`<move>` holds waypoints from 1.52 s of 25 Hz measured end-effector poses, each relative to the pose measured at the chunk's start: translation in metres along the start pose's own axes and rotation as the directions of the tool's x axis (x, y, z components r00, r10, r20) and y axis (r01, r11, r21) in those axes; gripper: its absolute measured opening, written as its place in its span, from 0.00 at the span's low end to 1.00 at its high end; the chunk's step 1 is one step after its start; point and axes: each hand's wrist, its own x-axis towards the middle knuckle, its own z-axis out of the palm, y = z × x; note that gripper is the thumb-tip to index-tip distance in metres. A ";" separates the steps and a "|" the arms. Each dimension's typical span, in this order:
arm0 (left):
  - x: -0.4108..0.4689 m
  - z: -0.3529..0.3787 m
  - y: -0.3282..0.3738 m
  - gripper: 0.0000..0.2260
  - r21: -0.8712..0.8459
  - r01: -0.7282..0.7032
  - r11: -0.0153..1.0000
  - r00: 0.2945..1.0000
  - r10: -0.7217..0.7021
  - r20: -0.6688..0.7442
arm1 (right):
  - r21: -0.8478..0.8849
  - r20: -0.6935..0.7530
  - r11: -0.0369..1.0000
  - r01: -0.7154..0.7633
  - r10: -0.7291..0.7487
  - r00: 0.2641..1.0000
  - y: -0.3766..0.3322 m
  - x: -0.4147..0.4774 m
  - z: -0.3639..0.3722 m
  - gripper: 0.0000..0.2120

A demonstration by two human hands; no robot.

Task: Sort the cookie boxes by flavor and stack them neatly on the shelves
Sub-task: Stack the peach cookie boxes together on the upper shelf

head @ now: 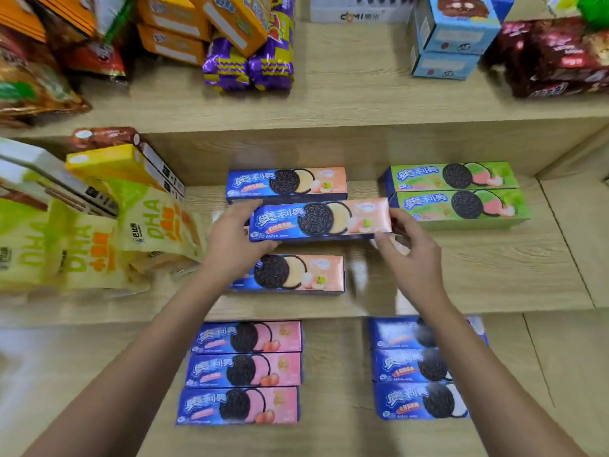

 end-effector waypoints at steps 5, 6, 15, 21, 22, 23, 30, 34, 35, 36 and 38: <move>0.007 -0.015 -0.025 0.35 0.078 0.135 0.988 0.991 -0.133 -0.031 | 0.044 0.111 0.996 -0.072 0.066 0.992 0.002 0.012 0.045 0.15; 0.008 -0.014 -0.025 0.35 0.069 0.144 0.987 0.989 -0.142 -0.037 | 0.034 0.109 0.996 -0.081 0.077 0.991 0.004 0.013 0.048 0.14; 0.025 -0.011 -0.018 0.32 0.033 0.152 0.988 0.987 -0.149 -0.066 | -0.008 0.082 0.995 -0.100 0.101 0.992 0.006 0.022 0.058 0.14; 0.020 -0.010 -0.022 0.30 0.016 0.108 0.994 0.980 -0.103 -0.169 | -0.010 0.133 0.993 -0.117 0.118 0.984 0.002 0.021 0.055 0.15; 0.015 -0.012 -0.023 0.28 0.033 0.065 0.997 0.984 -0.058 -0.169 | -0.007 0.142 0.992 -0.126 0.126 0.982 0.000 0.016 0.051 0.15; 0.007 -0.015 -0.025 0.27 0.029 0.022 0.999 0.987 -0.017 -0.163 | -0.008 0.141 0.991 -0.137 0.136 0.981 -0.001 0.010 0.047 0.15; -0.099 -0.014 -0.059 0.18 -0.010 -0.021 1.000 0.930 0.016 -0.368 | -0.011 0.162 0.988 -0.153 0.153 0.975 0.011 -0.063 0.032 0.26; -0.107 0.013 -0.076 0.24 -0.208 0.217 0.954 0.918 -0.272 -0.288 | 0.009 0.190 0.992 -0.124 0.120 0.974 0.012 -0.081 0.049 0.24; -0.106 0.017 -0.075 0.25 -0.257 0.245 0.935 0.906 -0.315 -0.282 | 0.010 0.162 0.992 -0.124 0.121 0.979 0.013 -0.079 0.052 0.24; -0.104 0.021 -0.074 0.24 -0.288 0.252 0.924 0.896 -0.335 -0.290 | 0.013 0.135 0.992 -0.125 0.123 0.983 0.014 -0.077 0.053 0.23; -0.097 0.025 -0.069 0.23 -0.328 0.253 0.910 0.890 -0.352 -0.290 | 0.007 0.083 0.992 -0.123 0.122 0.989 0.015 -0.070 0.054 0.21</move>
